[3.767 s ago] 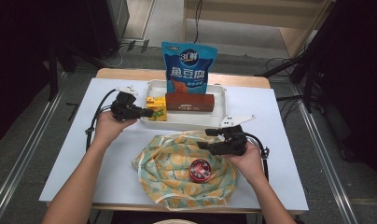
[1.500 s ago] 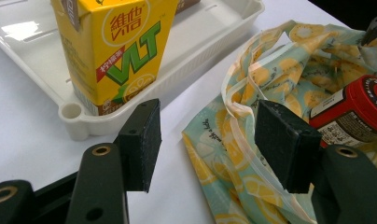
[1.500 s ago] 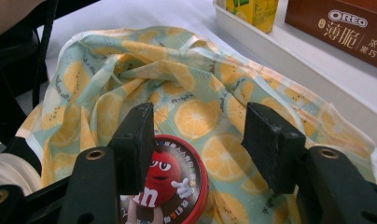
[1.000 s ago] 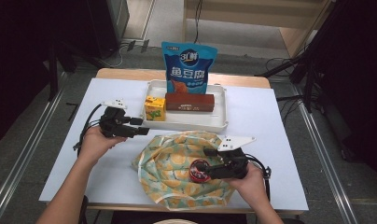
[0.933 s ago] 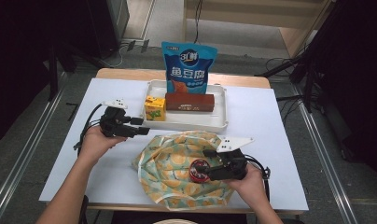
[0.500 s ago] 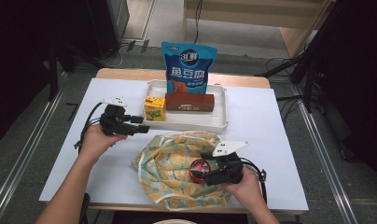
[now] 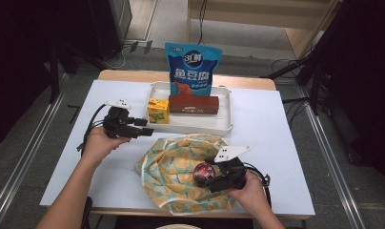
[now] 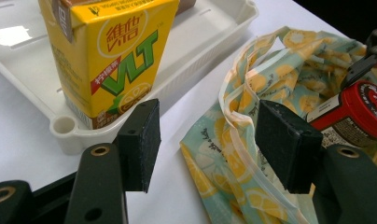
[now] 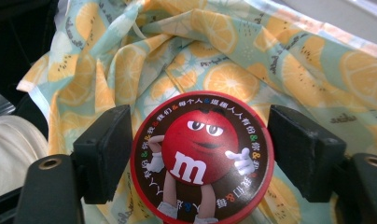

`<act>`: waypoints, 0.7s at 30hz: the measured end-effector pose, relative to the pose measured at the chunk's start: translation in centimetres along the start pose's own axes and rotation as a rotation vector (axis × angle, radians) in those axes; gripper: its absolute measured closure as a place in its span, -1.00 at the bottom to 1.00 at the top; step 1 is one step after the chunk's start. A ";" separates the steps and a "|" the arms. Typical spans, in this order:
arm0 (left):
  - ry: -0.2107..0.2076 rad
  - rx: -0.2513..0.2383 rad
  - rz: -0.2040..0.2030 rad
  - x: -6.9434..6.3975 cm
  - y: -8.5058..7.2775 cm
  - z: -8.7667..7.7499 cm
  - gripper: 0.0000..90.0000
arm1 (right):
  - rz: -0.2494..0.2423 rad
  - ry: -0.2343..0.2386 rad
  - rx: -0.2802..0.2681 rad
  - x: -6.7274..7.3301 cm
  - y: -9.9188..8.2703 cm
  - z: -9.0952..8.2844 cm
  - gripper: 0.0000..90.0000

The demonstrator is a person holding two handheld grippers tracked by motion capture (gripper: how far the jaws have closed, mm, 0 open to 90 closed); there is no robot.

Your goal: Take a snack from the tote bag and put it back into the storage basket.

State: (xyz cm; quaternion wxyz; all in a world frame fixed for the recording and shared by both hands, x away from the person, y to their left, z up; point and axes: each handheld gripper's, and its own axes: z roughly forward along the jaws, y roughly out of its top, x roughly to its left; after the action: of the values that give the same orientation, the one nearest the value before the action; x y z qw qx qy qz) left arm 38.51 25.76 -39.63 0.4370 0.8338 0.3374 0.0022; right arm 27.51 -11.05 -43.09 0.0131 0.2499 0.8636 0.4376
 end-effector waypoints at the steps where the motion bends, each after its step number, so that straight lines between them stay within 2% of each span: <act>1: 0.001 0.001 0.000 0.0 0.0 0.0 -0.09 | -0.005 -0.002 0.000 0.0 0.0 0.1 -0.46; 6: 0.000 0.001 0.000 0.1 0.0 0.0 -0.09 | -0.010 0.000 0.013 0.0 -0.2 0.4 -0.51; 13: 0.000 0.002 0.001 0.0 0.0 0.0 -0.09 | -0.051 -0.033 0.041 0.4 -0.4 1.1 -0.51; 21: 0.002 0.007 0.001 0.0 0.0 0.1 -0.09 | -0.045 -0.012 0.043 0.1 -0.6 1.4 -0.51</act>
State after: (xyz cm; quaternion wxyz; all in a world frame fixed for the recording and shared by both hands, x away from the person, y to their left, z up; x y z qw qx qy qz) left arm 38.54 25.74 -39.68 0.4339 0.8353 0.3376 0.0021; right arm 27.50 -10.24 -44.38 0.0229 0.2332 0.8781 0.4172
